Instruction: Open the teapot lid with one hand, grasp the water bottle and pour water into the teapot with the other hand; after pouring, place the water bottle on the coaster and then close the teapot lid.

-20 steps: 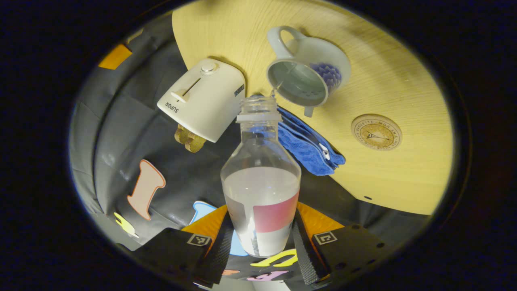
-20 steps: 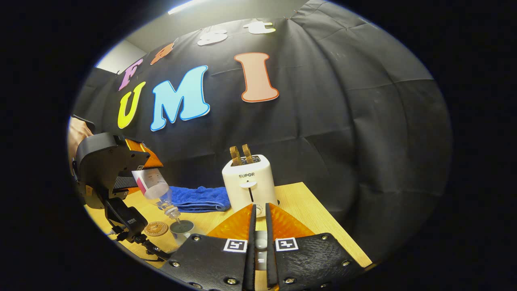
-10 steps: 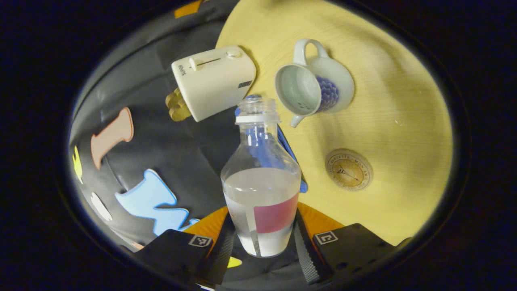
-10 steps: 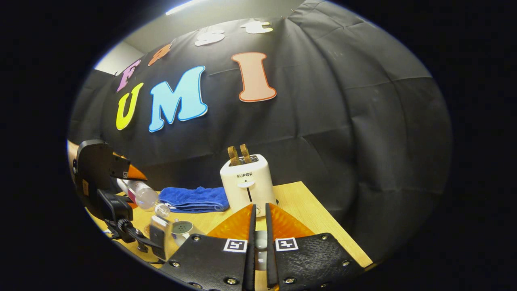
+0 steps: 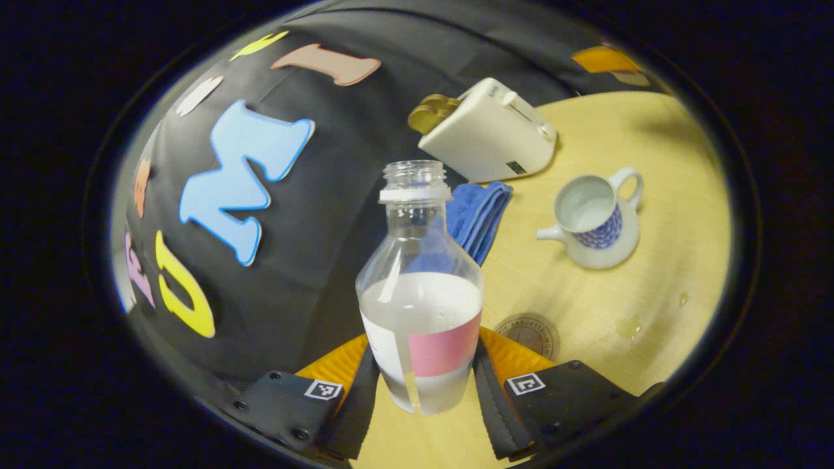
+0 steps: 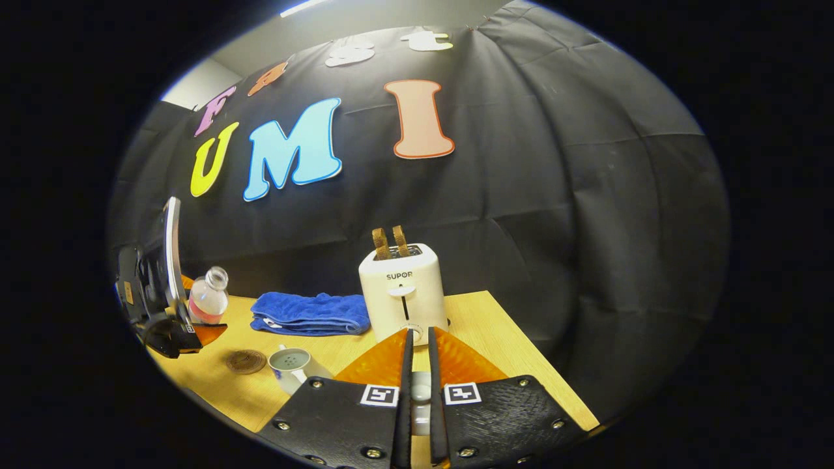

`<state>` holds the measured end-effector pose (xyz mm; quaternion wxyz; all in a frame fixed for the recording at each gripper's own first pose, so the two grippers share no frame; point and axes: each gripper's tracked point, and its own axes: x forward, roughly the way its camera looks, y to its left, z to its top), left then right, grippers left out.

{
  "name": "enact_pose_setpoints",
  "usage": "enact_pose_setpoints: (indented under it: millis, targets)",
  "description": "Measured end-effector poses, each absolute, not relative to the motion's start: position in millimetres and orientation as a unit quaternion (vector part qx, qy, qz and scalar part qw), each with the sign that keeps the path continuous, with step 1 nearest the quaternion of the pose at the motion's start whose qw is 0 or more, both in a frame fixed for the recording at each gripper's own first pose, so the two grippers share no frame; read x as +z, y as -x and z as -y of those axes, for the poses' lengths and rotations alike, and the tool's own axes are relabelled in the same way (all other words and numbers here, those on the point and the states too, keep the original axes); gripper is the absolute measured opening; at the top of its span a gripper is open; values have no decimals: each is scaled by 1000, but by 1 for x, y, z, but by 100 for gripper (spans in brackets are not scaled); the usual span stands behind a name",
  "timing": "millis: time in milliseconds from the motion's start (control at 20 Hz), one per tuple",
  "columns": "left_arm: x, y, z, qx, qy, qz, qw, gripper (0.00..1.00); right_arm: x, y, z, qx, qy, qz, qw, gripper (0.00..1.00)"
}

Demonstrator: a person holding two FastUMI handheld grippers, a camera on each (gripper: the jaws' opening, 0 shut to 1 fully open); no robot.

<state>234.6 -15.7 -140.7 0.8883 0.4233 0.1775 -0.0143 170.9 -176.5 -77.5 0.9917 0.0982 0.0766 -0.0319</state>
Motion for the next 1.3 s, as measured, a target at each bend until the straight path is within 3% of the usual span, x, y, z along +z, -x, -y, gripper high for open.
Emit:
enact_pose_setpoints:
  millis: [200,500,650,1000,1300]
  targets:
    - [-151,-248,40,-5,-293,-141,946,84,-80,-171,173,-29,-89,-80,992,11]
    - [-161,-259,69,0,-129,-100,987,84,-82,-172,170,-26,-87,-83,992,11]
    - [-172,-267,64,-1,-66,-100,993,84,-83,-172,171,-26,-87,-83,992,11]
    - [-192,-265,63,-9,-64,-127,990,86,-90,-175,166,-22,-86,-93,992,11]
    - [-182,-268,60,-9,-26,-99,995,91,-93,-176,155,-8,-69,-97,993,11]
